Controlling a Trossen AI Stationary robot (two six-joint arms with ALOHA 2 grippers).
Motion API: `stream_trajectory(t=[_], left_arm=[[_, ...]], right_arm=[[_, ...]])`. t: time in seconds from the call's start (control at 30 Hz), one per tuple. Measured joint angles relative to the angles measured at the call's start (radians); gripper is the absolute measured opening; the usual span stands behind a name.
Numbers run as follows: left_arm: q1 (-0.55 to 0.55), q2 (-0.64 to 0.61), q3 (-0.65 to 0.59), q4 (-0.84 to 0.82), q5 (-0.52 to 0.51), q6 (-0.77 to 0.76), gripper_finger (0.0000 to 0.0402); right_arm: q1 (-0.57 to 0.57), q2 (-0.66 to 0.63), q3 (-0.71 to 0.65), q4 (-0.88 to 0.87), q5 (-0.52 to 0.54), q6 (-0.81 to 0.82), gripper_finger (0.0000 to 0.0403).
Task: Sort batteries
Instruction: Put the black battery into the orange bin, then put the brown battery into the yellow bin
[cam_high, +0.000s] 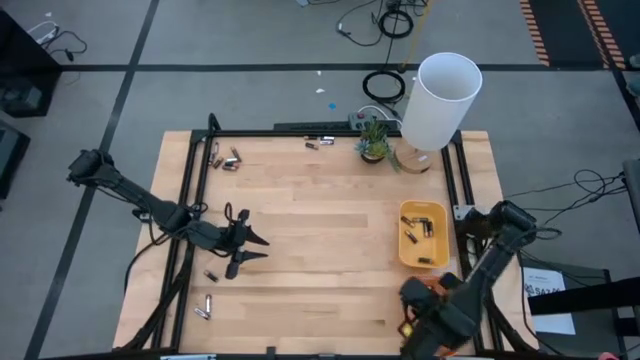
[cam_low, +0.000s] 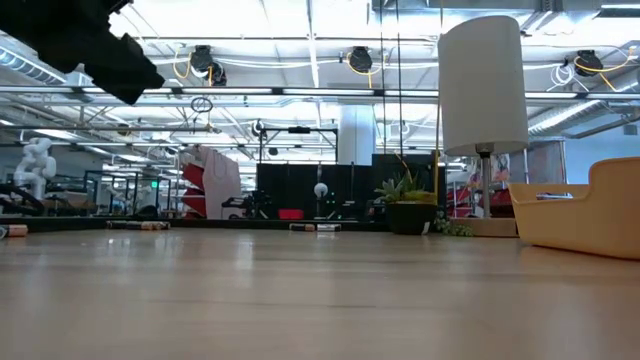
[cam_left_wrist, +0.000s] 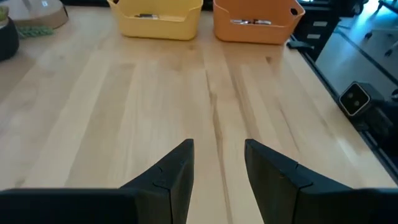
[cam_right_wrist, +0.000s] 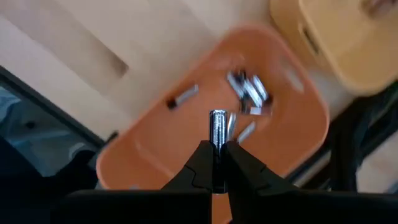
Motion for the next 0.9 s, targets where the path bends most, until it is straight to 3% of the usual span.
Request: stream_trajectory(t=[0.23,0.5,0.9], left_arm=[[0.0,0.013,0.0,0.049,0.002,-0.002,0.0152],[-0.061,0.013,0.001,0.09,0.01,-0.002,0.0152],[-0.19,0.012,0.03,0.085,0.035,-0.028,0.0152]], right_arm=[[0.099,0.019,-0.041,0.054,-0.012,0.164,0.0007],[0.117,0.02,-0.165,0.255,-0.013,0.198,0.0014],[0.117,0.02,-0.175,0.279,-0.011,0.223,0.01]])
